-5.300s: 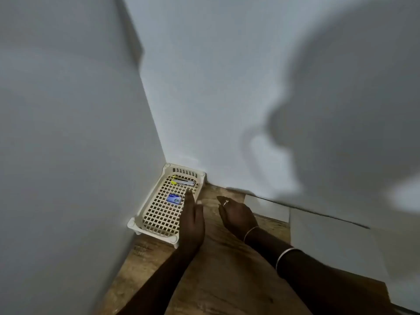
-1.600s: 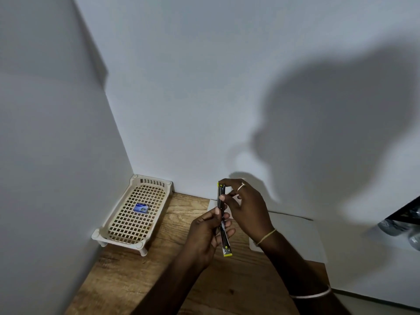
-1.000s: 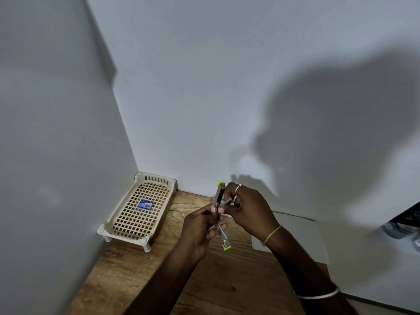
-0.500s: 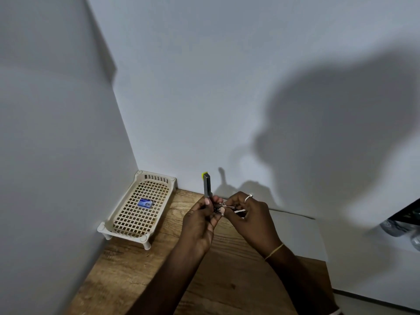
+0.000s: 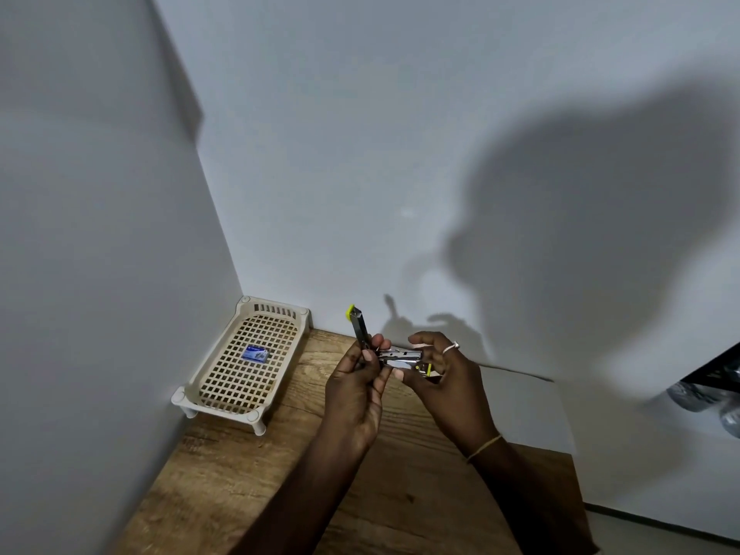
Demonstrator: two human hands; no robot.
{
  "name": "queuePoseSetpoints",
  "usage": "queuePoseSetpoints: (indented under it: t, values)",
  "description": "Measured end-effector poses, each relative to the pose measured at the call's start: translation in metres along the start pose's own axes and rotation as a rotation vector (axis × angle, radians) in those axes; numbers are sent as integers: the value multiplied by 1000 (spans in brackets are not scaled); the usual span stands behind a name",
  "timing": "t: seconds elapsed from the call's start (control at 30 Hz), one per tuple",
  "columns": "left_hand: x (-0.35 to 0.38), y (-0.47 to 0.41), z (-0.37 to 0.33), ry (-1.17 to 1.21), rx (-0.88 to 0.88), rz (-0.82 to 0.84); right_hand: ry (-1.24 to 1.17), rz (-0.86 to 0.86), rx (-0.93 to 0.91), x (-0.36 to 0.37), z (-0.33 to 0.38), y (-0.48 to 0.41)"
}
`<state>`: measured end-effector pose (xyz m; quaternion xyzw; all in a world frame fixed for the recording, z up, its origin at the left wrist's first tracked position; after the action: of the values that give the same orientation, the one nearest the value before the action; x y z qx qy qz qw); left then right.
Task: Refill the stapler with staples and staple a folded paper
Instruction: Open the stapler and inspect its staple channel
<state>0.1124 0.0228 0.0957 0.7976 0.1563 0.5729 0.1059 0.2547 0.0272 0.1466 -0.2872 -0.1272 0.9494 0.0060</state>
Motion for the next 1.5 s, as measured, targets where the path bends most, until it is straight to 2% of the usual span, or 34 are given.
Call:
queuePoseSetpoints:
  t: [0.17, 0.3, 0.6, 0.77, 1.0, 1.13, 1.3, 1.4, 1.5]
  values:
    - [-11, 3, 2, -7, -4, -10, -161, 31, 55, -1, -10, -10]
    - [-16, 7, 6, -15, 5, -16, -374, 10, 186, 2, -20, -14]
    - [-27, 11, 13, -36, -26, -31, -378, 63, 280, 10, -26, -23]
    - [-24, 10, 20, 56, -139, -25, -392, 66, 316, 8, -29, -34]
    - [-15, 7, 27, 11, -301, -12, -350, 215, 213, 2, -19, -54]
    - [-11, 3, 32, 5, -346, 19, -268, 262, 120, 2, -14, -61]
    - [-7, 0, 32, -88, -355, 90, -250, 327, 88, 5, -12, -59]
    - [-7, -4, 32, -102, -320, 84, -243, 315, 104, 1, -14, -56]
    - [-13, -9, 35, -106, -296, 10, -34, 200, 55, -9, -15, -49]
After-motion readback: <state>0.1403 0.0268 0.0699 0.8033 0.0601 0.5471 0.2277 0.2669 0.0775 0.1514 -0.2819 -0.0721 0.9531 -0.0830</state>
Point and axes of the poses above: each hand's wrist, its own y-axis away from the middle knuckle, its own x-axis out of the palm, z = x × y, the point moved 6 cm from there along -y, towards the middle knuckle, and after that the axes turned 12 degrees about y, right-handed, at the moved point
